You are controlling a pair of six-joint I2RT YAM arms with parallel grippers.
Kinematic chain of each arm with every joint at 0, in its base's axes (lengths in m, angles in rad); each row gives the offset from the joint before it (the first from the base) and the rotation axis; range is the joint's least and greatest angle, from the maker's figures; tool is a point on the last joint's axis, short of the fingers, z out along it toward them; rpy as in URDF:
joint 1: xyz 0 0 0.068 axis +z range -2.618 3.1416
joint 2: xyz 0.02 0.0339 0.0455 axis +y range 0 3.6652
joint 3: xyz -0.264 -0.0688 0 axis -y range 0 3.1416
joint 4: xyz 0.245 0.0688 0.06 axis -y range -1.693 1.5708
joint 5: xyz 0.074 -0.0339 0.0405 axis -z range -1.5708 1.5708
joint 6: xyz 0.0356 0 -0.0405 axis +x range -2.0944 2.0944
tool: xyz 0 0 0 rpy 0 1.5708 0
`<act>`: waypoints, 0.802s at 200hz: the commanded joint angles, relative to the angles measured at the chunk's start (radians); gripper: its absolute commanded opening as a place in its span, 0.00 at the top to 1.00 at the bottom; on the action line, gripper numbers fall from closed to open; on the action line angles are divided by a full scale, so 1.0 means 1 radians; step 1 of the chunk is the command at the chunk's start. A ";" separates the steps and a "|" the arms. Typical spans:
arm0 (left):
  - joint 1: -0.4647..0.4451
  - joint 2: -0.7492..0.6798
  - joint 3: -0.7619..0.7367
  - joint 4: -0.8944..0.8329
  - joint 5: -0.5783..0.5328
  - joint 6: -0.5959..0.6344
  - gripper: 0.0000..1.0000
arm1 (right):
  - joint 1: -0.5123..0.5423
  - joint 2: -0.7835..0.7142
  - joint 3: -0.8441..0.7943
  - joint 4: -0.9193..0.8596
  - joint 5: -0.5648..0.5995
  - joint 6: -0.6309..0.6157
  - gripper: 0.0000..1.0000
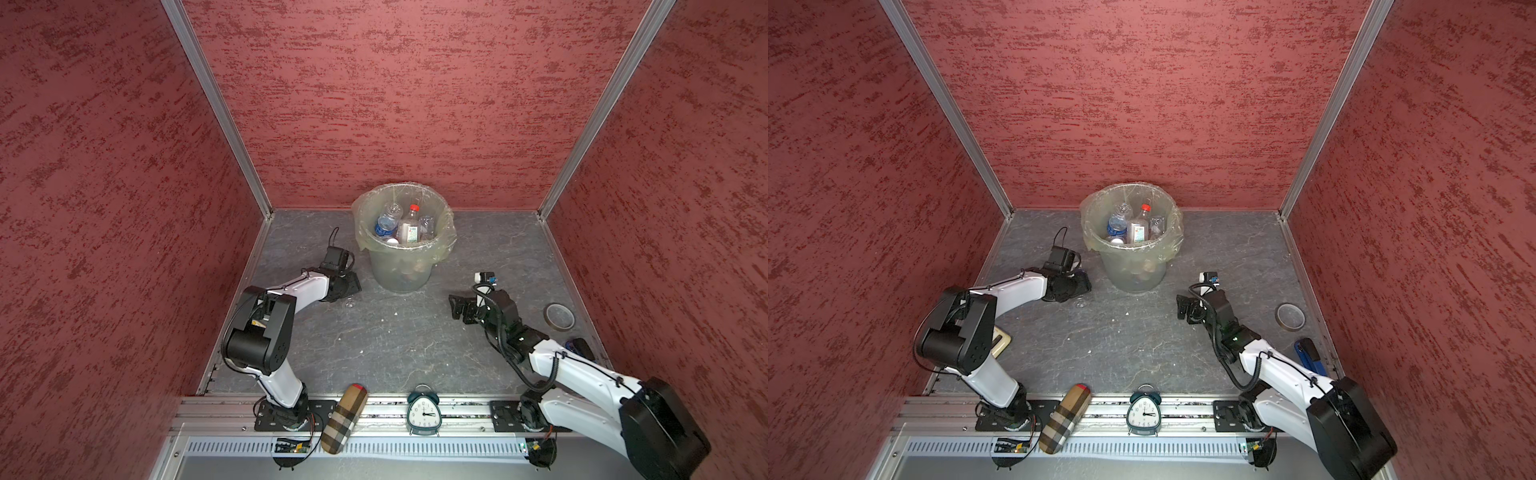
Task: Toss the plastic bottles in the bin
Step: 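Close the left gripper on the water bottle and lift it upright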
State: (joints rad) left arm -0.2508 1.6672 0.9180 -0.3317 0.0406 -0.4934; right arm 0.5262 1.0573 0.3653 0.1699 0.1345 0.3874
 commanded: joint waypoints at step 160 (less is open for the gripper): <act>-0.182 -0.879 -0.266 -0.042 -0.051 0.094 0.48 | -0.008 0.020 0.031 0.051 0.009 -0.015 0.01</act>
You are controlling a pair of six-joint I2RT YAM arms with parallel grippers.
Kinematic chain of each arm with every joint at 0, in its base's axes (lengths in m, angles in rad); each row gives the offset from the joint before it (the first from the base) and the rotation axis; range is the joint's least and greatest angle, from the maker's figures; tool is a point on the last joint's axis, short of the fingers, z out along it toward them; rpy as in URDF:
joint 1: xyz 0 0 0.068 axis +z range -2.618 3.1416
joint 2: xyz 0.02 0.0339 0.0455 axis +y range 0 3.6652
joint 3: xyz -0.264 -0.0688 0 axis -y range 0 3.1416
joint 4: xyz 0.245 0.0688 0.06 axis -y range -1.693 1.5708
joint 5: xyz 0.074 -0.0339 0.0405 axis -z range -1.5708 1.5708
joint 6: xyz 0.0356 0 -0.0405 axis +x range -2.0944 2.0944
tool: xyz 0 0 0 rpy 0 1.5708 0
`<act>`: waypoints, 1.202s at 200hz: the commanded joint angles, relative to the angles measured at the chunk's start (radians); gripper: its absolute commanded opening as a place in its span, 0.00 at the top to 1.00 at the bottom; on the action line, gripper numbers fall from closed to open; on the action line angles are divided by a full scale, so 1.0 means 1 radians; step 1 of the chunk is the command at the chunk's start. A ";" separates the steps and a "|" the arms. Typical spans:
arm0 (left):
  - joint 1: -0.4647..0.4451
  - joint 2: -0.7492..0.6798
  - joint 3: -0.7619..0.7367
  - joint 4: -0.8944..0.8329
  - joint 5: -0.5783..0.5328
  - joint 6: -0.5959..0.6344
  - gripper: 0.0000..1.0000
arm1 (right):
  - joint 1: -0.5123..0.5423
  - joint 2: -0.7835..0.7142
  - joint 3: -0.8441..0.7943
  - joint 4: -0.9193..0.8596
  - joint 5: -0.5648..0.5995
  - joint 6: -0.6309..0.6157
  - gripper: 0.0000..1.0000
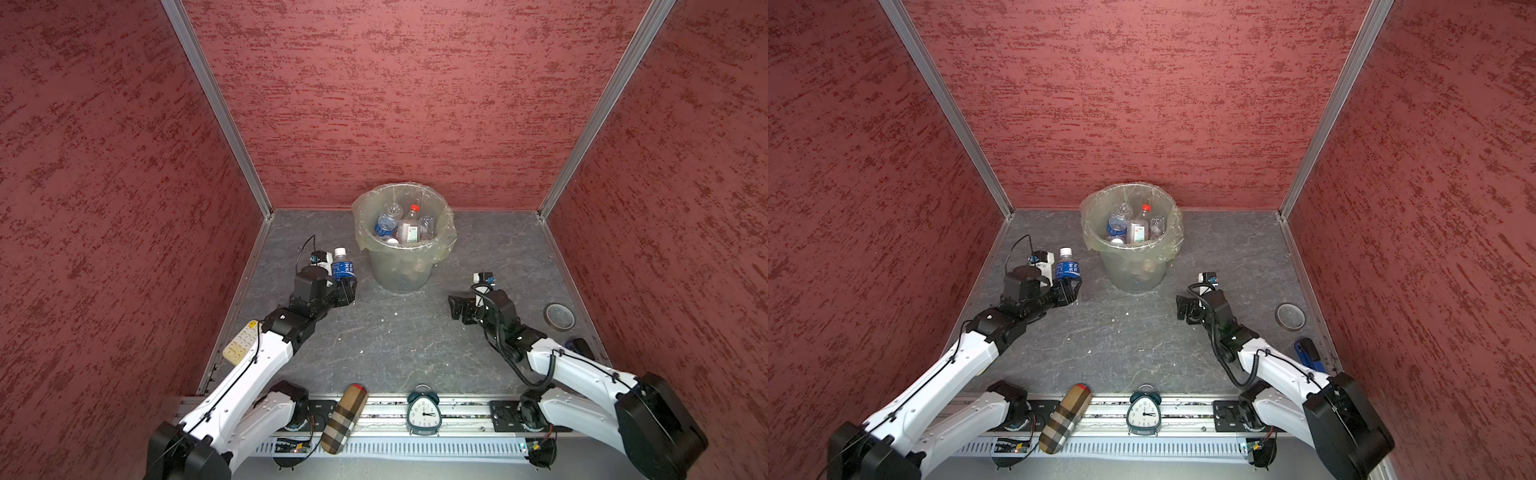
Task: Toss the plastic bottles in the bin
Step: 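Close the left gripper on the water bottle and lift it upright, then carry the water bottle over the bin and open the left gripper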
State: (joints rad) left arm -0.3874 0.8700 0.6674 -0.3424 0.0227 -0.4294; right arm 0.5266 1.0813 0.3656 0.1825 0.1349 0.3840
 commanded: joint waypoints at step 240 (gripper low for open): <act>-0.138 0.350 0.649 0.155 0.043 0.183 0.52 | -0.008 -0.004 0.031 0.035 0.027 -0.026 0.01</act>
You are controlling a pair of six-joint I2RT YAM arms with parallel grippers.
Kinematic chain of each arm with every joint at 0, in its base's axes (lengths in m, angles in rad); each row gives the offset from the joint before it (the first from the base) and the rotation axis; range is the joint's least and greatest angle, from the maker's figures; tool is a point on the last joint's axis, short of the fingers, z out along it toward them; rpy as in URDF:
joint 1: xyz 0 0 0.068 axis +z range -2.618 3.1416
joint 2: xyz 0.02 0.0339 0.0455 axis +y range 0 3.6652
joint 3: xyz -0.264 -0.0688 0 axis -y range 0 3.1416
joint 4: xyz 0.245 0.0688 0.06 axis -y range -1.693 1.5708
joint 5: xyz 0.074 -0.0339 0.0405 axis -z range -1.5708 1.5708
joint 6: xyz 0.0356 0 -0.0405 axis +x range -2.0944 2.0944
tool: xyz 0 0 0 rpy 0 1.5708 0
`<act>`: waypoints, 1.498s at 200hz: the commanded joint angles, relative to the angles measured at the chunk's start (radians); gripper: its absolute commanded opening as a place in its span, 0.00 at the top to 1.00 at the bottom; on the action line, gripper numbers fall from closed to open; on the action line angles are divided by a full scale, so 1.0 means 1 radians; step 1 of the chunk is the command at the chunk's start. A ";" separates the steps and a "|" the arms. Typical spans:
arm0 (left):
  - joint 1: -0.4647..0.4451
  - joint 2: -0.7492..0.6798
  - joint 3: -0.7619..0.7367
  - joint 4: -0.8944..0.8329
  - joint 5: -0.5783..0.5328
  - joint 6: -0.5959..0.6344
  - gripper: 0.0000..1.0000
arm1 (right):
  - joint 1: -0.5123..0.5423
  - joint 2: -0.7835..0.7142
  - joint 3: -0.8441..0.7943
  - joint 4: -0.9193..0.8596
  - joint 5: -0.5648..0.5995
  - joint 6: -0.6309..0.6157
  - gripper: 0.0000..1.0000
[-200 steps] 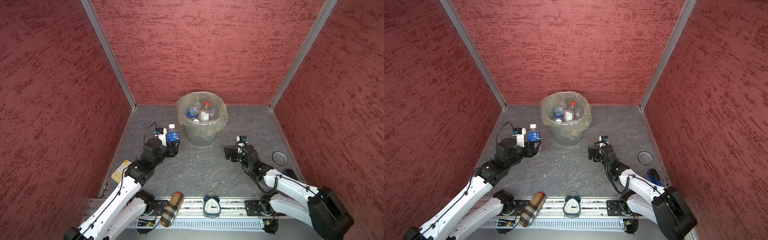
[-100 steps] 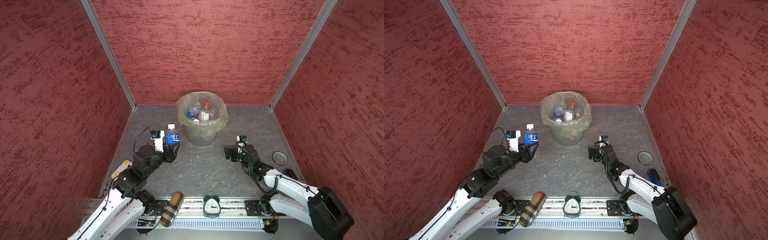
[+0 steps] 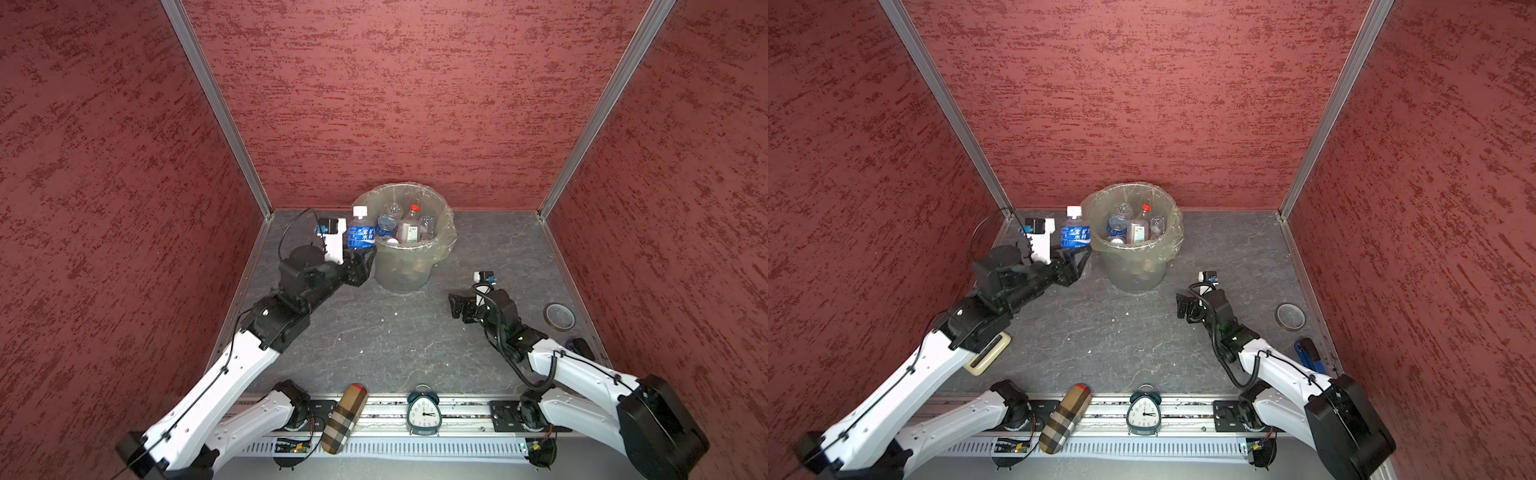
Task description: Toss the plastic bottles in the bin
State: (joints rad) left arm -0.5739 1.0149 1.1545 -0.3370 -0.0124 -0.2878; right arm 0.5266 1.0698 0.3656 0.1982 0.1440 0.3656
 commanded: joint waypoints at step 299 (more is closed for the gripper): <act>0.360 0.086 -0.108 0.119 0.124 -0.100 0.01 | -0.033 -0.004 0.070 -0.073 0.143 0.014 0.01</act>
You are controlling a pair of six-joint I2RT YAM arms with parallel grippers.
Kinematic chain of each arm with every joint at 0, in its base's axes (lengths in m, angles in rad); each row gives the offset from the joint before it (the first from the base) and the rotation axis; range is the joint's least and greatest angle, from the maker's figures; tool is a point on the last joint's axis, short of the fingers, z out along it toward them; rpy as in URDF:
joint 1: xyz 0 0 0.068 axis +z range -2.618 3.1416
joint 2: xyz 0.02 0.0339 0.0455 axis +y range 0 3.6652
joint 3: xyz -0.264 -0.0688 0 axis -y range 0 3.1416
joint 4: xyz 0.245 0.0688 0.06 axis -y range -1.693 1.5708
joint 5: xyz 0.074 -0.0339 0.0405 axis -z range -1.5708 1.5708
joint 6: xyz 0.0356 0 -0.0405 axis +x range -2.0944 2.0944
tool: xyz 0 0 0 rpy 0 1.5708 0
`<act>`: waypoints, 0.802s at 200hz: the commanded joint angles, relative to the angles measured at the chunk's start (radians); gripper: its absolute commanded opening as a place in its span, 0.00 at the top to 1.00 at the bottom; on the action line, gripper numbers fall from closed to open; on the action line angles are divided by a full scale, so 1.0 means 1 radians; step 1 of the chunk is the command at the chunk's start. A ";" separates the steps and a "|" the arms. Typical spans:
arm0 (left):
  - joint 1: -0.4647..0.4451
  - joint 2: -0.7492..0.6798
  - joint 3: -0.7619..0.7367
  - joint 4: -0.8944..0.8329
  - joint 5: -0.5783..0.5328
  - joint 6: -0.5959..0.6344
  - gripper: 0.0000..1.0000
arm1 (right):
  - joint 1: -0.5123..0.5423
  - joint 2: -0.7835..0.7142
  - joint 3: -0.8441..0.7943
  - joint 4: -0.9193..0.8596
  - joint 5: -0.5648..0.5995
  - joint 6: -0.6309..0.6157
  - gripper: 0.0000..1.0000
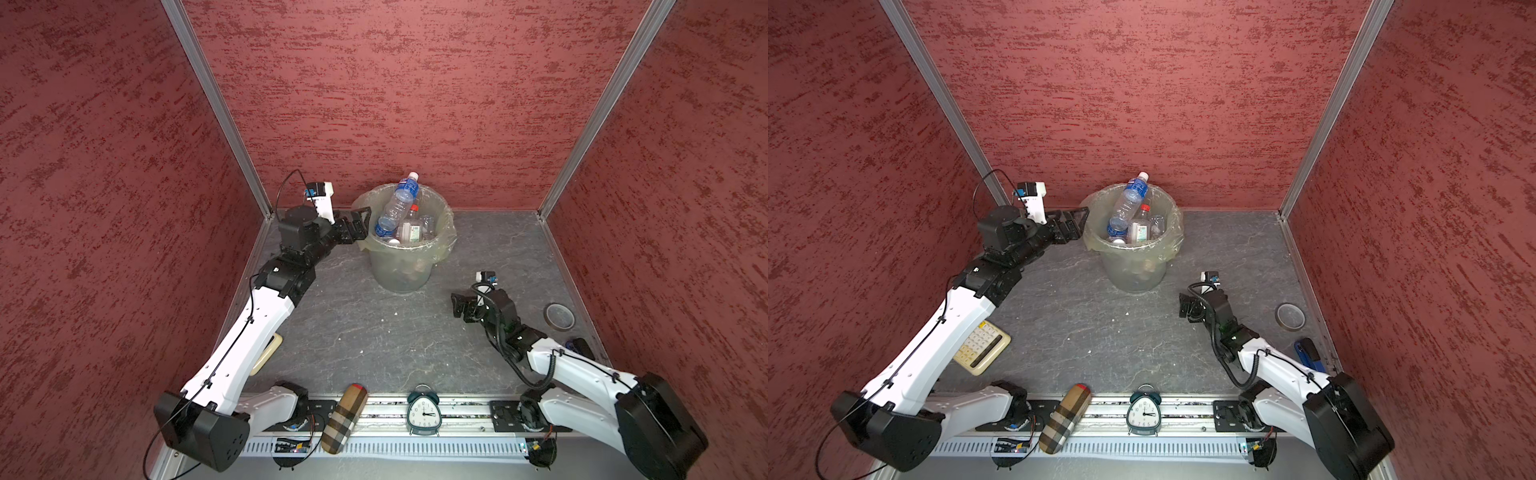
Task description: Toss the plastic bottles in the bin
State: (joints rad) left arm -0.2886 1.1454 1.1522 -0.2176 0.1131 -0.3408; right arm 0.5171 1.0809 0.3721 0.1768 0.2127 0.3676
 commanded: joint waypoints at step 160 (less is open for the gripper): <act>0.215 -0.218 -0.823 0.548 -0.233 0.297 0.01 | -0.322 0.228 0.080 0.474 0.341 -0.368 0.02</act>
State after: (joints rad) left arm -0.0795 0.9207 0.3698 0.1482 -0.1062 -0.1612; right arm 0.2047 1.3216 0.5312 0.3740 0.5293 0.1432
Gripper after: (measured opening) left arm 0.994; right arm 0.985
